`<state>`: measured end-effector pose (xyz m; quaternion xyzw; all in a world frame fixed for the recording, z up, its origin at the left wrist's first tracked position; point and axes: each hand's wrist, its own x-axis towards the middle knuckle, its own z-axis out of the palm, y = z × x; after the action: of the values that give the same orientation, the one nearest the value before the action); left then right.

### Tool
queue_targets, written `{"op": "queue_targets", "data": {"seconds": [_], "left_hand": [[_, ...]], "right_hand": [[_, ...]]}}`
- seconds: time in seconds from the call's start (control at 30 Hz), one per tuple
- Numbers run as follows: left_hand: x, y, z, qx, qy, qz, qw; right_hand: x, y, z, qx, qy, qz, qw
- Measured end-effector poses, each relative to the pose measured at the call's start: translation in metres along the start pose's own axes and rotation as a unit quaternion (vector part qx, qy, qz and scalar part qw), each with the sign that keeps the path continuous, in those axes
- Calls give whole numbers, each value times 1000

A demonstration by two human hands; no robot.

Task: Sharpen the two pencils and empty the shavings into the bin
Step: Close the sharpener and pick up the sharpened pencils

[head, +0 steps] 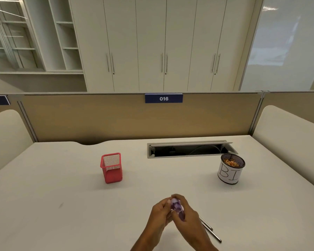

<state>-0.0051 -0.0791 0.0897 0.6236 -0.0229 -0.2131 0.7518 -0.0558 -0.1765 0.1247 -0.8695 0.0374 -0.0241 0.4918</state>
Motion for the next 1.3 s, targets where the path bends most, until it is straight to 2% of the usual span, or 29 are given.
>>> {"op": "queue_targets", "data": {"seconds": [0.3, 0.4, 0.47, 0.53, 0.57, 0.63, 0.67, 0.77, 0.83, 0.97, 1.07, 1.23, 1.3], "left_hand": [[-5, -15, 2, 48, 3, -41, 998], [0, -22, -6, 162, 77, 20, 984], [9, -33, -18, 325, 127, 101, 932], [17, -40, -35, 489, 171, 181, 836], [19, -41, -45, 536, 178, 209, 799], [24, -49, -61, 605, 196, 213, 742], [27, -56, -70, 628, 191, 192, 730], [34, -68, -90, 644, 214, 178, 713], [36, -66, -93, 643, 243, 189, 701], [39, -73, -97, 635, 274, 243, 680], [40, -78, -99, 641, 293, 238, 669], [39, -87, -105, 636, 272, 171, 702], [40, -91, -106, 634, 265, 161, 708]], "right_hand": [[9, 39, 7, -99, -26, -33, 994], [23, 60, -1, -144, -33, -27, 989], [34, 79, -13, -213, -2, -14, 977], [47, 100, -27, -281, 40, 1, 959], [50, 106, -33, -317, 70, -1, 946], [59, 123, -43, -379, 121, -13, 917], [62, 128, -45, -407, 127, -21, 904], [71, 139, -49, -410, 157, -34, 898], [70, 137, -51, -430, 187, -66, 881], [74, 140, -50, -399, 159, -36, 902], [74, 143, -50, -394, 159, -23, 905], [67, 129, -50, -436, 149, -22, 888], [64, 122, -43, -422, 150, -39, 893]]}}
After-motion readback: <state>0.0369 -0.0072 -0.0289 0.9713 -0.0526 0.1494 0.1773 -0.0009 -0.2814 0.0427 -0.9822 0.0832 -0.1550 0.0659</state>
